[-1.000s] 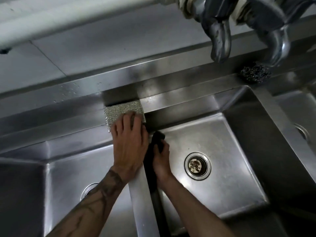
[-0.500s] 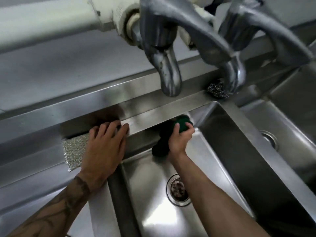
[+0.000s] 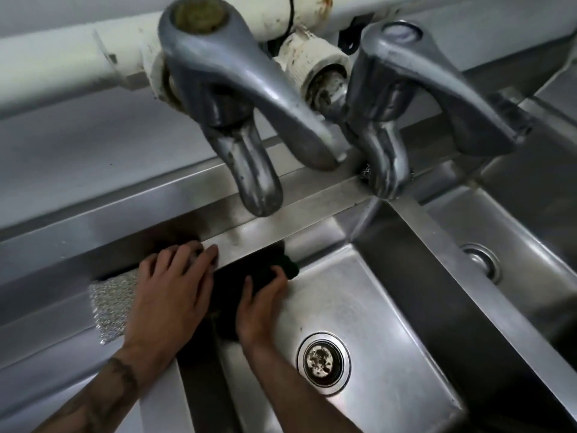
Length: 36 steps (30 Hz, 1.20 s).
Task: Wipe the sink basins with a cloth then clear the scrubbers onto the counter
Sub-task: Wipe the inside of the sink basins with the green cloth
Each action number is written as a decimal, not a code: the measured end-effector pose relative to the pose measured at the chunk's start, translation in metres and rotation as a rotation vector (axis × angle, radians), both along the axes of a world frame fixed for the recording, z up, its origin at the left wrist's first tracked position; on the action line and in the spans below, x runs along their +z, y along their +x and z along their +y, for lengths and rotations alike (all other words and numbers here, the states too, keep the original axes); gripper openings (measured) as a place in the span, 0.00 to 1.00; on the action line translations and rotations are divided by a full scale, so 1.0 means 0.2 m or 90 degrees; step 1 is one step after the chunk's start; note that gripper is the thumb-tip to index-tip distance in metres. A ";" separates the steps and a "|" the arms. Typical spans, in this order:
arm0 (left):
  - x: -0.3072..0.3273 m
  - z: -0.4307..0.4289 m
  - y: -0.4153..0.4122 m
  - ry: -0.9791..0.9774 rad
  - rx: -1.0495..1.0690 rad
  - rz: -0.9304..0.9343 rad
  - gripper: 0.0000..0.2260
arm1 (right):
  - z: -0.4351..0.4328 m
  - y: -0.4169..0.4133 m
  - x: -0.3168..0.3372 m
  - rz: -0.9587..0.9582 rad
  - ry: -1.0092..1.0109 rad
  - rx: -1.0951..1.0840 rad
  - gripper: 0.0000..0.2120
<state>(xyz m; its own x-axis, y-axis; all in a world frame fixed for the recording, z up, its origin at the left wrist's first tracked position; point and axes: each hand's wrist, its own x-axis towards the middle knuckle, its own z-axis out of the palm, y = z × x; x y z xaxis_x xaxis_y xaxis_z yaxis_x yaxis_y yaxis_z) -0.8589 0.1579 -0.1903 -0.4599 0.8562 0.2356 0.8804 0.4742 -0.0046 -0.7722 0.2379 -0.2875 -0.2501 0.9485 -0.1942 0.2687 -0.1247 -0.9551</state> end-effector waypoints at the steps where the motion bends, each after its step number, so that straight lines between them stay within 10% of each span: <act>1: 0.00 0.00 0.00 0.003 0.000 0.003 0.20 | 0.01 0.00 0.01 0.003 0.004 0.004 0.22; 12: 0.00 0.01 0.00 0.025 0.000 -0.008 0.21 | 0.92 0.31 0.02 -0.021 0.077 -0.177 0.21; 28: 0.01 0.00 0.00 -0.005 0.003 -0.015 0.21 | -0.34 -0.03 0.00 0.062 -0.030 0.137 0.24; 36: 0.04 0.00 0.01 -0.031 -0.015 -0.015 0.22 | 0.07 0.08 0.07 0.055 -0.027 -0.036 0.23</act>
<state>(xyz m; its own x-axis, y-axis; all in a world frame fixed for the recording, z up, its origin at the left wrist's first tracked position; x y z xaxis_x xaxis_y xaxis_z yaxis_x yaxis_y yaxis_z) -0.8574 0.1584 -0.1828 -0.4437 0.8772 0.1834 0.8918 0.4524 -0.0062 -0.7568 0.2514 -0.2739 -0.2137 0.9532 -0.2138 0.1767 -0.1775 -0.9681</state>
